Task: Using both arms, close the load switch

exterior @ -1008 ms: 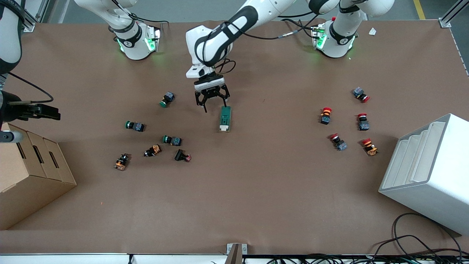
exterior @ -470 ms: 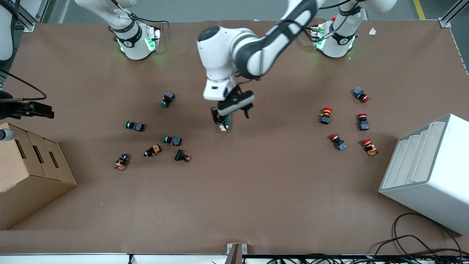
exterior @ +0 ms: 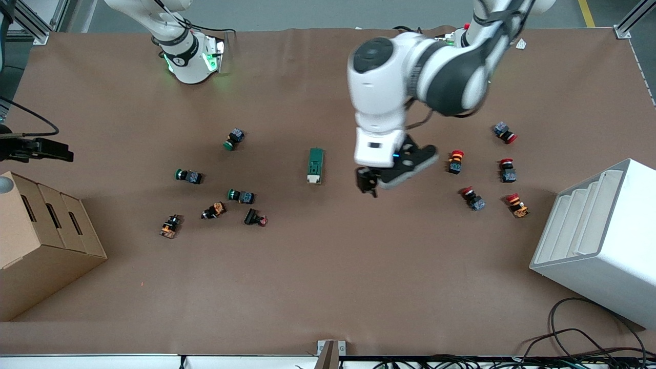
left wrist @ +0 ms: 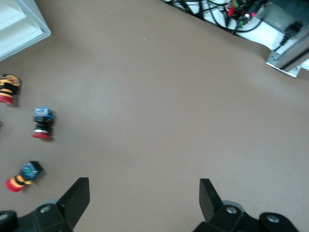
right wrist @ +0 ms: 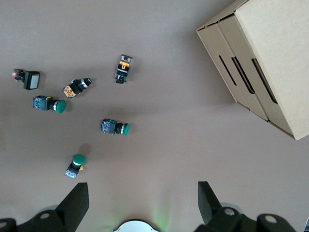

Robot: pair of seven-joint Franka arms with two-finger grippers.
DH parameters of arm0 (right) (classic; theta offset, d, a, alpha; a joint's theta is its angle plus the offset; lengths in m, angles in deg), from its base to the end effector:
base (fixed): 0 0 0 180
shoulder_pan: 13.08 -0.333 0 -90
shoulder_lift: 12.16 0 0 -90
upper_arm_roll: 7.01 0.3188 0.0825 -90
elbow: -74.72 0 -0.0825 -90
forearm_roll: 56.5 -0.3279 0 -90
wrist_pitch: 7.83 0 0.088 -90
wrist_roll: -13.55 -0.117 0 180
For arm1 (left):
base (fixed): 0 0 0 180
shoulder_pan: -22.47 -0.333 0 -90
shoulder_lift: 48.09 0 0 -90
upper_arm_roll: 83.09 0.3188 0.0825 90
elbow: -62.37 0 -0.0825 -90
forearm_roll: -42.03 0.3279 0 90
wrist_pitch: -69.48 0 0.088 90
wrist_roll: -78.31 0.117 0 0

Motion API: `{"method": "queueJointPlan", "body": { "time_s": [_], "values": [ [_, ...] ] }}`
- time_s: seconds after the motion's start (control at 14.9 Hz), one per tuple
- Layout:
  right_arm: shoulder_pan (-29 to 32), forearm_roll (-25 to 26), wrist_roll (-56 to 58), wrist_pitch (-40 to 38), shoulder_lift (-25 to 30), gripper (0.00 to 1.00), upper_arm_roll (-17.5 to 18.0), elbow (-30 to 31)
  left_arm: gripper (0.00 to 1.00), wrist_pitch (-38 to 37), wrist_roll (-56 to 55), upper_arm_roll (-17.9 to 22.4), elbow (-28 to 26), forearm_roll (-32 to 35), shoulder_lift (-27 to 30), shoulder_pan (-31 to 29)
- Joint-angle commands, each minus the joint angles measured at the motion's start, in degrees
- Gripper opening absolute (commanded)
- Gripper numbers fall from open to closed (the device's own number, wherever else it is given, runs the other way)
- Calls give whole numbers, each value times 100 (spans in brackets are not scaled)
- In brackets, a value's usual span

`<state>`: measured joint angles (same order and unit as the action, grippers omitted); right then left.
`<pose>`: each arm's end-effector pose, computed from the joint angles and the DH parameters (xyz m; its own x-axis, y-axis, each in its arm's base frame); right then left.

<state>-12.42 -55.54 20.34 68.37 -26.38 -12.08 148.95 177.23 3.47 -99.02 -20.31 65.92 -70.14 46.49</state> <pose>0.5425 -0.0498 0.5806 0.9767 0.0148 -0.2142 0.0181 -0.9997 0.0132 0.5211 -0.3541 0.4928 0.8310 0.4683 0.3003 0.4979 -0.8668 -0.0262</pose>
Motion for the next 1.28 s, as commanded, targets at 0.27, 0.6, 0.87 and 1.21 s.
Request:
{"method": "queueJointPlan", "body": {
  "time_s": [0.27, 0.6, 0.87, 1.21],
  "values": [
    [58, -8, 7, -158, 594, 100, 147, 310, 100, -571, 1592, 2, -117, -1059, 851, -1125],
    [58, 1, -230, 106, 1315, 100, 182, 1066, 100, -843, 3306, 20, -205, -1765, 1360, -2145],
    [75, 1, -248, 133, 1772, 100, 340, 1436, 100, -1106, 4669, 231, -231, -1826, 1624, -2532],
    [84, -34, -248, 124, 2107, 100, 314, 1586, 100, -1361, 6119, 240, -696, -2134, 2222, -3200]
  ]
}}
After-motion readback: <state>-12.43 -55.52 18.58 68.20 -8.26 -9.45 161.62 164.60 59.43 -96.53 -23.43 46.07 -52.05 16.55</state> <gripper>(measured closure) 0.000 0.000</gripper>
